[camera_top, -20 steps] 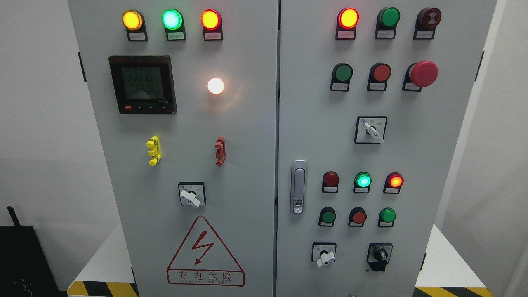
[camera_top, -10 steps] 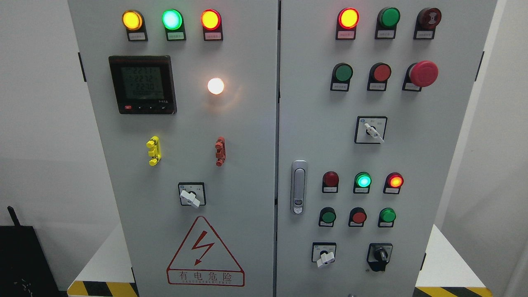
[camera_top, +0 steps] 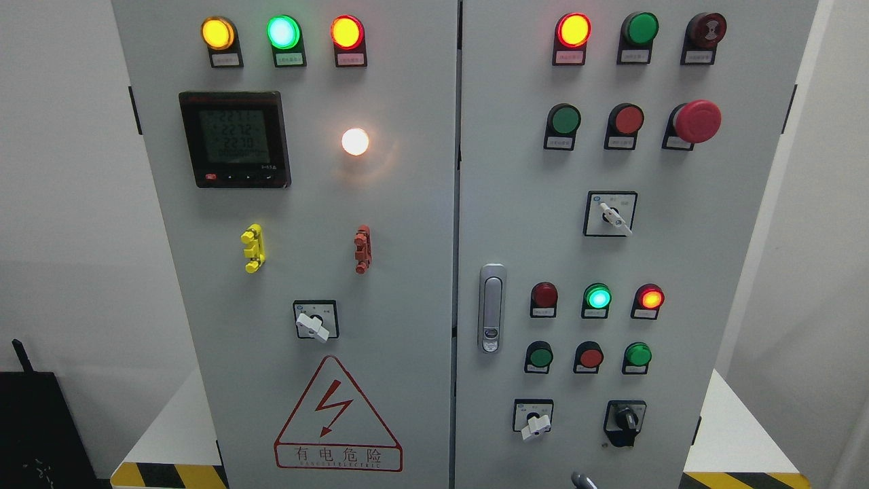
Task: Press green start button
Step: 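Raise the right hand toward the green button in the lowest button row, then push the green button inward with the right hand's fingertip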
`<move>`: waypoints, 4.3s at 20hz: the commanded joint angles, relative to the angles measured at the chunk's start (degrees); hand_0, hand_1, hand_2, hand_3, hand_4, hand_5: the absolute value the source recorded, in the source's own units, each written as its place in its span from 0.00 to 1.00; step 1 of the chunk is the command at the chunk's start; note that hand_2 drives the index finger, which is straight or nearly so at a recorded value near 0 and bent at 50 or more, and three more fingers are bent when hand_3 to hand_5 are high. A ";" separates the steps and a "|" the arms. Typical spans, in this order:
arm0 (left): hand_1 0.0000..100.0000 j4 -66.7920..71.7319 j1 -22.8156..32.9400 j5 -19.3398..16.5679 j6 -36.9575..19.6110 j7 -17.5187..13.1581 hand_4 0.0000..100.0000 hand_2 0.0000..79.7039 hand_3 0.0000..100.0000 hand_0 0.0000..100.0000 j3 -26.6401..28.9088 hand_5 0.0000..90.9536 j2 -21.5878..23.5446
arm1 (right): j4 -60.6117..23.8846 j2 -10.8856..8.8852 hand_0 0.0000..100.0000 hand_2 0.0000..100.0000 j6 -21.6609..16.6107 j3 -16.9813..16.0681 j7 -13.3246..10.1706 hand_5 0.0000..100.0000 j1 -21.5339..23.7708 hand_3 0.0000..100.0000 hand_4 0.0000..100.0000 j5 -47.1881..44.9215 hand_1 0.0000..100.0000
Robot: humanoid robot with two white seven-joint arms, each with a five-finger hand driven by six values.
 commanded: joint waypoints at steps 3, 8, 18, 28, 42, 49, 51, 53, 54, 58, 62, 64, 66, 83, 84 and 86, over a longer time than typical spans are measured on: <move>0.56 0.00 -0.01 0.00 -0.02 -0.02 0.00 0.00 0.00 0.12 0.00 0.00 0.00 | 0.64 0.03 0.11 0.00 -0.96 -3.28 -0.73 0.00 -2.37 0.04 0.00 9.13 0.23; 0.56 0.00 -0.01 0.00 -0.02 -0.02 0.00 0.00 0.00 0.12 0.00 0.00 0.00 | 4.33 0.12 0.15 0.00 -7.03 -7.23 -2.21 0.00 -4.83 0.07 0.05 19.24 0.25; 0.56 0.00 -0.01 0.00 -0.02 -0.02 0.00 0.00 0.00 0.12 0.00 0.00 0.00 | 3.99 0.30 0.19 0.00 -7.21 -8.90 -6.00 0.03 -7.73 0.24 0.25 30.14 0.28; 0.56 0.00 -0.01 0.00 -0.02 -0.02 0.00 0.00 0.00 0.12 0.00 0.00 0.00 | 1.79 0.38 0.31 0.00 -7.21 -11.89 -6.79 0.41 -8.88 0.47 0.47 44.73 0.30; 0.56 0.00 -0.01 0.00 -0.02 -0.02 0.00 0.00 0.00 0.12 0.00 0.00 0.00 | 0.20 0.38 0.52 0.00 -6.59 -14.09 -9.61 0.68 -13.89 0.55 0.62 61.79 0.33; 0.56 0.00 0.08 0.00 -0.02 -0.02 0.00 0.00 0.00 0.12 0.00 0.00 0.00 | 1.61 0.47 0.55 0.00 -4.57 -12.78 -9.34 0.71 -16.34 0.56 0.64 64.44 0.35; 0.56 0.00 -0.01 0.00 -0.02 -0.02 0.00 0.00 0.00 0.12 0.00 0.00 0.00 | 1.96 0.47 0.56 0.00 -3.44 -12.07 -9.34 0.71 -16.52 0.56 0.64 64.44 0.35; 0.56 0.00 -0.01 0.00 -0.02 -0.02 0.00 0.00 0.00 0.12 0.00 0.00 0.00 | 2.05 0.47 0.57 0.00 -2.64 -10.84 -9.34 0.71 -16.61 0.57 0.64 64.52 0.35; 0.56 0.00 -0.01 0.00 -0.02 -0.02 0.00 0.00 0.00 0.12 0.00 0.00 0.00 | 2.31 0.47 0.57 0.00 -2.64 -10.58 -9.34 0.71 -16.70 0.57 0.64 64.52 0.35; 0.56 0.00 -0.01 0.00 -0.02 -0.02 0.00 0.00 0.00 0.12 0.00 0.00 0.00 | 3.28 0.56 0.58 0.00 -2.55 -9.70 -9.34 0.71 -17.66 0.57 0.64 64.61 0.35; 0.56 0.00 -0.01 0.00 -0.02 -0.02 0.00 0.00 0.00 0.12 0.00 0.00 0.00 | 4.95 0.56 0.58 0.00 -2.46 -9.43 -9.34 0.71 -18.46 0.57 0.65 64.61 0.35; 0.56 0.00 -0.01 0.00 -0.02 -0.02 0.00 0.00 0.00 0.12 0.00 0.00 0.00 | 6.00 0.56 0.58 0.00 -2.46 -9.35 -9.34 0.71 -18.90 0.57 0.65 64.61 0.35; 0.56 0.00 0.08 0.00 -0.02 -0.02 0.00 0.00 0.00 0.12 0.00 0.00 0.00 | 7.06 0.56 0.59 0.00 -2.03 -9.35 -9.34 0.71 -19.60 0.57 0.65 64.61 0.35; 0.56 0.00 -0.01 0.00 -0.02 -0.02 0.00 0.00 0.00 0.12 0.00 0.00 0.00 | 13.83 0.65 0.60 0.00 -1.85 -9.61 -9.52 0.71 -23.99 0.58 0.64 64.61 0.35; 0.56 0.00 0.08 0.00 -0.02 -0.02 0.00 0.00 0.00 0.12 0.00 0.00 0.00 | 13.92 0.65 0.60 0.00 -1.85 -9.61 -9.52 0.71 -24.00 0.58 0.64 64.61 0.35; 0.56 0.00 -0.01 0.00 -0.02 -0.02 0.00 0.00 0.00 0.12 0.00 0.00 0.00 | 14.53 0.56 0.60 0.00 -1.85 -9.70 -9.52 0.71 -24.17 0.58 0.64 64.61 0.35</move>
